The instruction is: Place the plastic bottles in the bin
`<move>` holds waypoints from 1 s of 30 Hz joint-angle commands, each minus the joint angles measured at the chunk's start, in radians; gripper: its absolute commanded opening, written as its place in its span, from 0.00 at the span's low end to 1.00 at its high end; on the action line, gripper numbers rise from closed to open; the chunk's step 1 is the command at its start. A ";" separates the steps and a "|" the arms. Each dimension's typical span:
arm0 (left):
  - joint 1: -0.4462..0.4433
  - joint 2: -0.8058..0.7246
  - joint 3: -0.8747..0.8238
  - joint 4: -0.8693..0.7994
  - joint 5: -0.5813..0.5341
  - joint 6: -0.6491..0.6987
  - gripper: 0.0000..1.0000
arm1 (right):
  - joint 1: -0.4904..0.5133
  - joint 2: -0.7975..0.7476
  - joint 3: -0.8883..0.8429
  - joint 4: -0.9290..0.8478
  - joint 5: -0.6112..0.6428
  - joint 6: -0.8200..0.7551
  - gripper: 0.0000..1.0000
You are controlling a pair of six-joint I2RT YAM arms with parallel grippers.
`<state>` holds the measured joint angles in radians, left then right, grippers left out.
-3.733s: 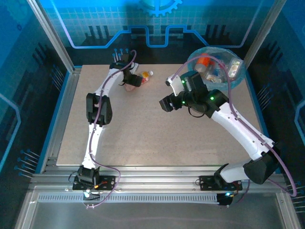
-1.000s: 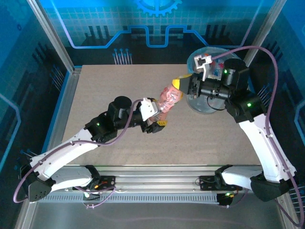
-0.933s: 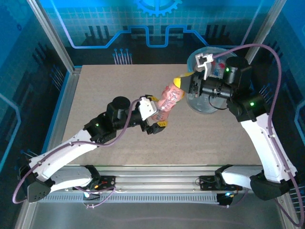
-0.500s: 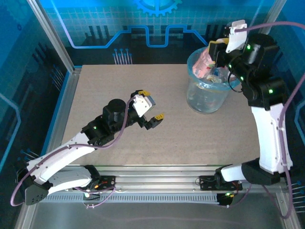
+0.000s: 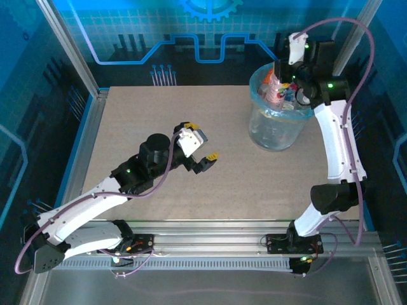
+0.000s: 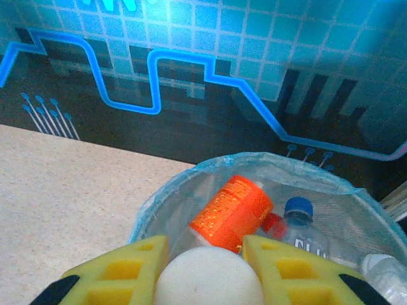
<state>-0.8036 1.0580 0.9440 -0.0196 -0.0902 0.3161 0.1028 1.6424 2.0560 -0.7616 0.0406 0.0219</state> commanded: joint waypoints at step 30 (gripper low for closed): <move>-0.001 0.111 0.078 0.014 -0.032 0.018 0.99 | 0.017 0.075 0.189 -0.095 0.125 0.014 0.00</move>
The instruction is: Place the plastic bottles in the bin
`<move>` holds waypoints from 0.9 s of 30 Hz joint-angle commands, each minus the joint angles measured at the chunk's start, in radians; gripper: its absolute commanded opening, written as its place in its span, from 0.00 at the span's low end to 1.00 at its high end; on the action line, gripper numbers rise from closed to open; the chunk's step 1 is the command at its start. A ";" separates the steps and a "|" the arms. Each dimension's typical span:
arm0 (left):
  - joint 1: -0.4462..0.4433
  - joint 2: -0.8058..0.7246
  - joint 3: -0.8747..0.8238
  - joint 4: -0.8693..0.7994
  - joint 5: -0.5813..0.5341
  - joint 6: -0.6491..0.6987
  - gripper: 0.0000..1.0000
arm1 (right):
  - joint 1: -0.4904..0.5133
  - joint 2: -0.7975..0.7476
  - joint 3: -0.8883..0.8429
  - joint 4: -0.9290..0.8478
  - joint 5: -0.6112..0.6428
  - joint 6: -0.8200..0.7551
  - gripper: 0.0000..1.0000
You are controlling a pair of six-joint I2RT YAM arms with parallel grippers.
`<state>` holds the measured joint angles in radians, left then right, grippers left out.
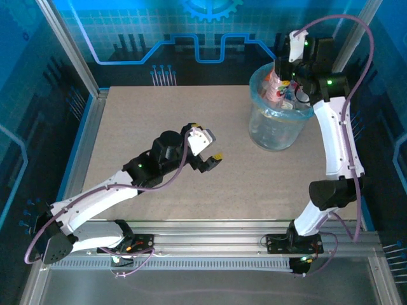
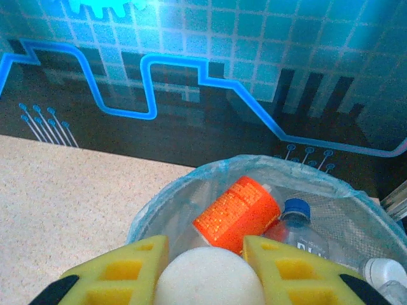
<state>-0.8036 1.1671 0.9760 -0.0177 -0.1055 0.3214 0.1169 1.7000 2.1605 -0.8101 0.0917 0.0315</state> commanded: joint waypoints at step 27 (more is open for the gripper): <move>0.000 0.074 0.067 0.019 -0.005 0.000 0.99 | -0.115 -0.061 -0.366 -0.111 -0.008 -0.030 0.00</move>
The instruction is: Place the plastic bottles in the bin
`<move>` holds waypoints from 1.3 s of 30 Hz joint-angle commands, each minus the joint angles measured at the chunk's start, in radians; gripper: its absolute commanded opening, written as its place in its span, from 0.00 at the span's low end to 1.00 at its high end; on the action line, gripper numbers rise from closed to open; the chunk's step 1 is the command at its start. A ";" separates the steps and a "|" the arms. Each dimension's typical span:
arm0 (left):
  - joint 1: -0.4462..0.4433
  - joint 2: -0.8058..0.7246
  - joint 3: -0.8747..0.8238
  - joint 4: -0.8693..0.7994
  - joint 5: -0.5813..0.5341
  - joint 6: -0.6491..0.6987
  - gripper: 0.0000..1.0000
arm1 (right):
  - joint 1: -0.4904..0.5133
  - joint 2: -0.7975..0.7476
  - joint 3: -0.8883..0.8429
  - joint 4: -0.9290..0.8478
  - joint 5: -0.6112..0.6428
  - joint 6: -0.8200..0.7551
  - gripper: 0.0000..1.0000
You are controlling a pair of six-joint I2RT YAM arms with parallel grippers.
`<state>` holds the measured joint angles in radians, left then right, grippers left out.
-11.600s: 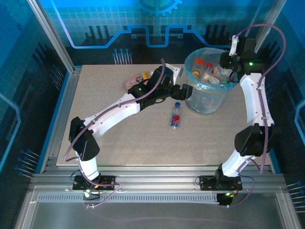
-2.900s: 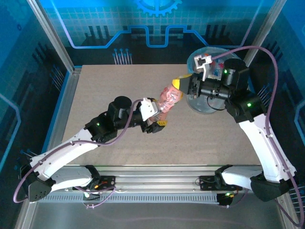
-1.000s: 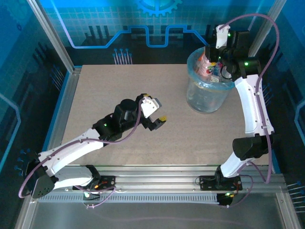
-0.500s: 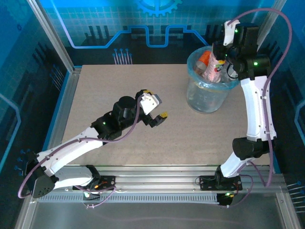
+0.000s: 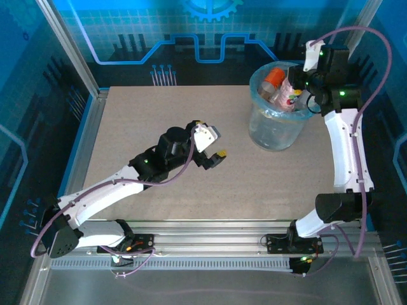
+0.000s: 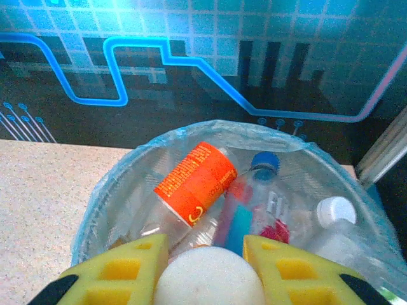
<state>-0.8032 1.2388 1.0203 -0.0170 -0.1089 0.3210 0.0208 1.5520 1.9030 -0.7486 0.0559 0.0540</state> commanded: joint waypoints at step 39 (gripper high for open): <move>-0.001 -0.008 0.027 0.027 -0.010 0.007 0.99 | -0.079 0.414 0.529 -0.307 -0.140 0.144 0.57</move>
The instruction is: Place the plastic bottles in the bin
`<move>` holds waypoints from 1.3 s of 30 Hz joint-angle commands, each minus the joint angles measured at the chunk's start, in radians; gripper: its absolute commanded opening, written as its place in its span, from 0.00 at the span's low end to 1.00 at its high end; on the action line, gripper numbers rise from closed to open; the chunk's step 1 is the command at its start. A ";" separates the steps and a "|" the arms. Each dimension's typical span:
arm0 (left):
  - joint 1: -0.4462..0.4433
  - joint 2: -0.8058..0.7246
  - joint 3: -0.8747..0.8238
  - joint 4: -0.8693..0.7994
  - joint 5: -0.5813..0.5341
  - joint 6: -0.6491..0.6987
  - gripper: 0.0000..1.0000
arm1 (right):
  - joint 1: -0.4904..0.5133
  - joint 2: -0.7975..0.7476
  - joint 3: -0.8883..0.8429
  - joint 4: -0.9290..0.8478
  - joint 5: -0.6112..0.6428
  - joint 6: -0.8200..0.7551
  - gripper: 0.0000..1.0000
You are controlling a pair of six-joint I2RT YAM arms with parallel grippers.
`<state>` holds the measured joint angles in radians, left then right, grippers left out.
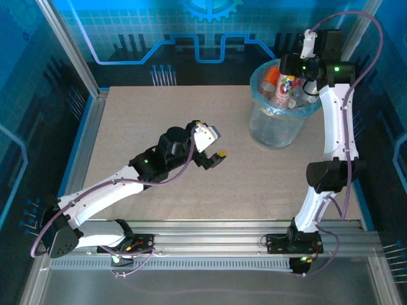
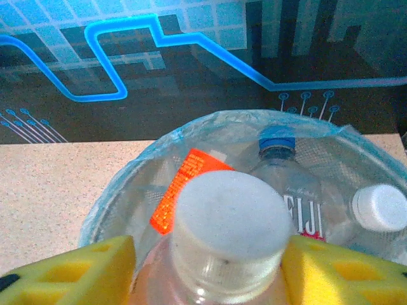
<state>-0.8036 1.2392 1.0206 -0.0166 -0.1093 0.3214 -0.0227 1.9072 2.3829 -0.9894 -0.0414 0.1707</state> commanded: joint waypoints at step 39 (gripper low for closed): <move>-0.001 -0.046 0.013 0.011 -0.007 -0.057 0.99 | 0.060 0.118 -0.090 -0.021 -0.029 -0.050 0.33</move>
<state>-0.8036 1.2320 1.0206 -0.0170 -0.1089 0.2867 0.0322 2.0319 2.3817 -0.9108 -0.0795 0.1211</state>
